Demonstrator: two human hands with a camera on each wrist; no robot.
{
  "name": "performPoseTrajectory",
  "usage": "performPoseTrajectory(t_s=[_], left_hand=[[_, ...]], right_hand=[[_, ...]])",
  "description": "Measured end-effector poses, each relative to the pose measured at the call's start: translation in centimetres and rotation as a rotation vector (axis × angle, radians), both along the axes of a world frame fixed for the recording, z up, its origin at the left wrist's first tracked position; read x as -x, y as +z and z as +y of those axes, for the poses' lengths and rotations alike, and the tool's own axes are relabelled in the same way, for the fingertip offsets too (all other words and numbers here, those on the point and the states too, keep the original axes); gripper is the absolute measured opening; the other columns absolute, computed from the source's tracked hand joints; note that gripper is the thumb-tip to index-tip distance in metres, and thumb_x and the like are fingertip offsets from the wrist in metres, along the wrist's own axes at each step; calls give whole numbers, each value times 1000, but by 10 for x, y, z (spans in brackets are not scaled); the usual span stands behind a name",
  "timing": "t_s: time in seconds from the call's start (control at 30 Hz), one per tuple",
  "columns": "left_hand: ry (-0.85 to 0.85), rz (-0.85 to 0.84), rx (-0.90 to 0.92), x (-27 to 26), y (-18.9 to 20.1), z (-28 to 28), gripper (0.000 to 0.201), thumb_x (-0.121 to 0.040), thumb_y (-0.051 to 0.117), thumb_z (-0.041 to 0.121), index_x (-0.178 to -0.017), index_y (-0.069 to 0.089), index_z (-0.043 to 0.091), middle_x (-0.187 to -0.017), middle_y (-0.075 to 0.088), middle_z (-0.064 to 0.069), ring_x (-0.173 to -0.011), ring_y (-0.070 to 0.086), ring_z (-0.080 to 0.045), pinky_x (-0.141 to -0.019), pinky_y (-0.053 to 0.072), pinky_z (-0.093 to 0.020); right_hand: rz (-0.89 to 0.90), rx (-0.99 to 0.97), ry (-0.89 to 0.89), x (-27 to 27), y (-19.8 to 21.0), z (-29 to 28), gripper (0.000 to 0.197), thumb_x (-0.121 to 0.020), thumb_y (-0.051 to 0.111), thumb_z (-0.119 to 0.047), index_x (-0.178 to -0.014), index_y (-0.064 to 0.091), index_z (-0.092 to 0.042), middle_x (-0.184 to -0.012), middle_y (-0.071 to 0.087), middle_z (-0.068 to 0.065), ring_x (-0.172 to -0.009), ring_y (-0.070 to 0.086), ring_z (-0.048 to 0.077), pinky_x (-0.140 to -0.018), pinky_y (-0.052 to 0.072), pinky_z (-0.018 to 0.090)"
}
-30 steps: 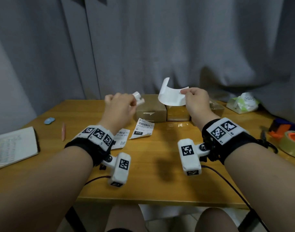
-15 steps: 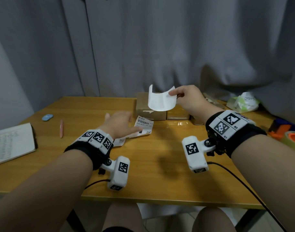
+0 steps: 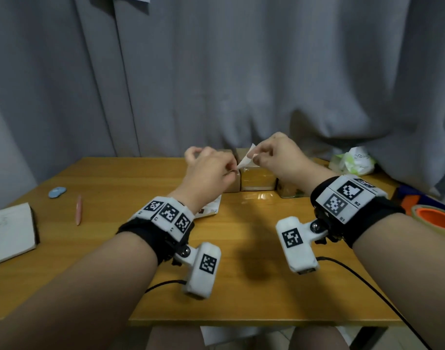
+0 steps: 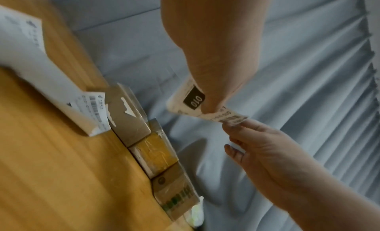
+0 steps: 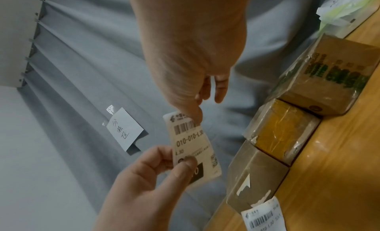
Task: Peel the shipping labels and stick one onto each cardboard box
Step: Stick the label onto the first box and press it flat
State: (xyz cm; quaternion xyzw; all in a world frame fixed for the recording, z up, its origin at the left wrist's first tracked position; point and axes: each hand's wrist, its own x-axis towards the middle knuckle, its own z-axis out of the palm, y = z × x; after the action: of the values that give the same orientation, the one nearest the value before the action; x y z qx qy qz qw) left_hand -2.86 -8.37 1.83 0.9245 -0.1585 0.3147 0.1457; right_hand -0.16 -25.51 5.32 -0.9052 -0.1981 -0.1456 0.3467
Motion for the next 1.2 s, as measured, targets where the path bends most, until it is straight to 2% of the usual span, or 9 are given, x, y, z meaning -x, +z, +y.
performPoseTrajectory(t_s=[0.1, 0.17, 0.23, 0.37, 0.5, 0.63, 0.73, 0.83, 1.2], left_hand=[[-193, 251, 443, -10, 4, -5, 6, -80, 61, 37, -76, 57, 37, -79, 63, 14, -86, 61, -12, -100, 37, -41], [-299, 328, 627, -14, 11, -8, 7, -82, 64, 26, -81, 59, 31, -86, 68, 8, -87, 66, -20, -91, 51, -47], [-399, 413, 750, -17, 17, -11, 7, -88, 61, 12, -91, 60, 17, -93, 69, 3, -88, 69, -19, -85, 56, -35], [-516, 523, 928, -31, 22, -13, 20, -89, 58, 4, -104, 59, 16, -98, 69, 6, -84, 68, -5, -74, 53, -16], [-460, 578, 1037, -58, 19, -9, 19, -87, 62, 7, -105, 60, 14, -101, 68, -1, -84, 62, -21, -82, 47, -33], [-176, 569, 739, -86, 6, 4, 58, -83, 65, 39, -131, 43, 14, -132, 51, -2, -103, 58, -5, -83, 47, -16], [181, 590, 196, -101, -14, 21, 110, -66, 64, 69, -149, 7, 23, -156, 12, -6, -142, 19, -27, -114, 21, -47], [294, 648, -97, -110, -44, 31, 122, -64, 58, 77, -148, -15, 27, -157, -21, -6, -145, -16, -28, -116, -6, -54], [377, 650, -210, -114, -84, 68, 134, -56, 65, 75, -141, -30, 32, -154, -28, -7, -144, -18, -30, -112, -7, -57]], right_hand=[[-30, -123, 33, -9, 0, -14, 33, -84, 68, -21, -114, 64, -33, -116, 38, -3, -120, 42, 22, -110, 35, 40], [-8, -265, 79, -13, 2, -21, 56, -83, 69, -17, -131, 50, -38, -126, 34, -2, -121, 39, 14, -109, 35, 34], [75, -374, 103, -16, 3, -24, 75, -83, 70, -18, -144, 31, -37, -132, 36, -1, -121, 41, 11, -102, 38, 27], [481, -751, 227, -39, -10, -21, 93, -75, 75, -14, -148, 19, -28, -114, 67, 7, -112, 61, 25, -107, 41, 44], [516, -876, 255, -62, -25, -14, 85, -77, 68, 4, -146, 25, -22, -99, 71, 14, -99, 62, 30, -104, 40, 51], [474, -797, 194, -82, -30, -6, 82, -81, 61, 9, -146, 23, -23, -93, 66, 14, -90, 66, 25, -88, 53, 39], [453, -756, 138, -96, -31, -5, 81, -85, 57, 6, -146, 20, -30, -109, 63, 21, -101, 66, 27, -95, 52, 45], [466, -788, 77, -108, -33, 1, 79, -88, 54, 3, -148, 17, -32, -116, 60, 22, -101, 66, 26, -95, 52, 45], [532, -867, 54, -125, -61, 51, 71, -87, 52, 7, -145, 24, -23, -76, 50, 2, -84, 59, 16, -83, 52, 29]])
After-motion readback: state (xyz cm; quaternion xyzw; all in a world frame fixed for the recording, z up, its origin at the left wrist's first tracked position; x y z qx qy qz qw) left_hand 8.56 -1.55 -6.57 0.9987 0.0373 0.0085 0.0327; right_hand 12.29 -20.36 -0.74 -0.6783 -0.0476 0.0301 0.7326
